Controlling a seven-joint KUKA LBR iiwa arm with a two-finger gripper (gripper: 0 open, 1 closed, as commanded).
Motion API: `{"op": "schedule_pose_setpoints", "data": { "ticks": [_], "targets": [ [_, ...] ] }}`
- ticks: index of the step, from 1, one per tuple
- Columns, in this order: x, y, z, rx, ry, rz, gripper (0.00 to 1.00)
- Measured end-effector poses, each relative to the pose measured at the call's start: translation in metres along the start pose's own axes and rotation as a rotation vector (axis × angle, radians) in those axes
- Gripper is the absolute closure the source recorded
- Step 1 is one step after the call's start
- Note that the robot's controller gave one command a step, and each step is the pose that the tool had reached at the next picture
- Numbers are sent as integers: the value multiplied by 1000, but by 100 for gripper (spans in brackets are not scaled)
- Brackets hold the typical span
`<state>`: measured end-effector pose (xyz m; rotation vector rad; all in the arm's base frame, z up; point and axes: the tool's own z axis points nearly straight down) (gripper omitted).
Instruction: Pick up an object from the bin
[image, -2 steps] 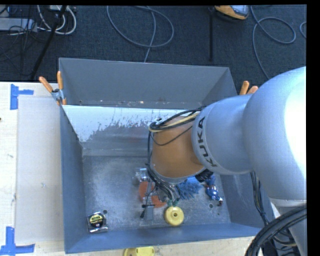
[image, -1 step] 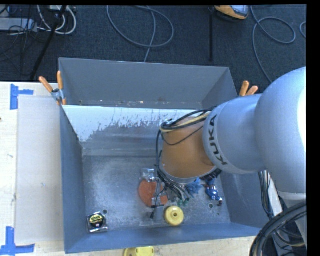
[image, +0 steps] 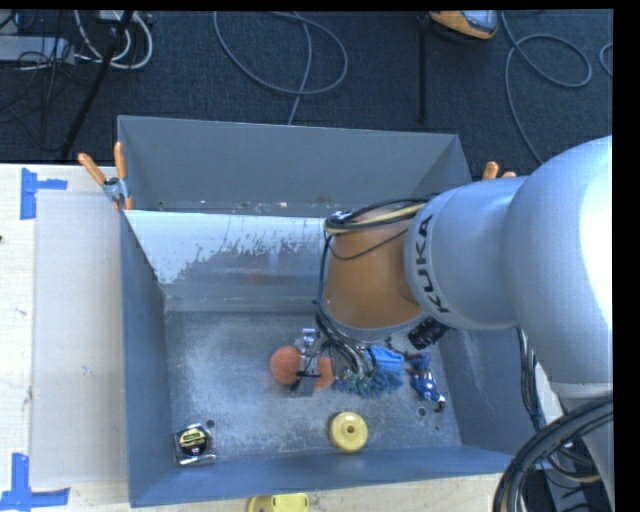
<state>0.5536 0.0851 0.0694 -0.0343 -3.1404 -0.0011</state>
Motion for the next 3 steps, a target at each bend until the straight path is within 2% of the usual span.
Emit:
{"op": "schedule_pose_setpoints", "data": {
  "ticks": [1,2,3],
  "targets": [
    [0,0,0,0,0,0,100],
    [47,21,1,1,3,-185,100],
    [47,21,1,1,3,-184,100]
  ]
}}
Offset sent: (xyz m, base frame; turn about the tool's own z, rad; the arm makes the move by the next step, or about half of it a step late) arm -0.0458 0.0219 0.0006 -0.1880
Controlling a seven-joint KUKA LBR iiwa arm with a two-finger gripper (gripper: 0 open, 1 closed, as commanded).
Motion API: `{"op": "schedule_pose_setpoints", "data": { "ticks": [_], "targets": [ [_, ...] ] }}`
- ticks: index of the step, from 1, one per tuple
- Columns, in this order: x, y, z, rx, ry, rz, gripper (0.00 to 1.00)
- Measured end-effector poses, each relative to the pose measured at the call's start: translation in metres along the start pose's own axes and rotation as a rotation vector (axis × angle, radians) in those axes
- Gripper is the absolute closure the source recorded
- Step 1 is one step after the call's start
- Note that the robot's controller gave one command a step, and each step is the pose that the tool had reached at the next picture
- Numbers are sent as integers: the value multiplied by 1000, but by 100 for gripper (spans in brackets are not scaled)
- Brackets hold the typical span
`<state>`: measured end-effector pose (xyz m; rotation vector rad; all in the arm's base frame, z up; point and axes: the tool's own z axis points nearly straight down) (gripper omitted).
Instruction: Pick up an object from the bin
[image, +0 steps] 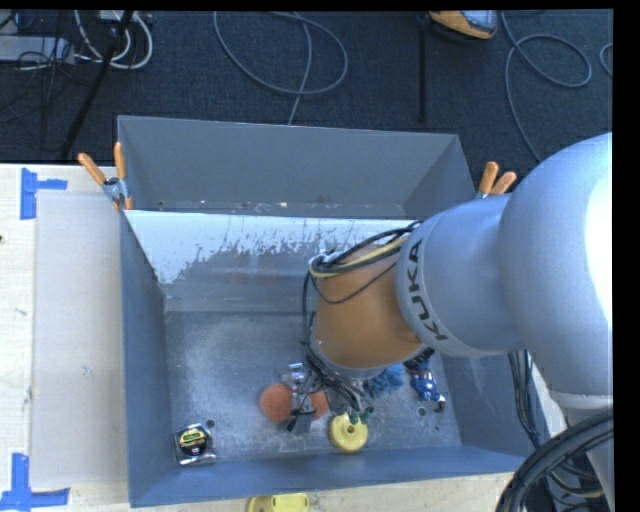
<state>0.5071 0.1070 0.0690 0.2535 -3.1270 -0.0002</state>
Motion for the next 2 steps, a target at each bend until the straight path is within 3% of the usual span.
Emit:
{"op": "schedule_pose_setpoints", "data": {
  "ticks": [1,2],
  "targets": [
    [-12,-82,-1,0,-4,-1,100],
    [-12,-82,-1,-1,-3,1,100]
  ]
}}
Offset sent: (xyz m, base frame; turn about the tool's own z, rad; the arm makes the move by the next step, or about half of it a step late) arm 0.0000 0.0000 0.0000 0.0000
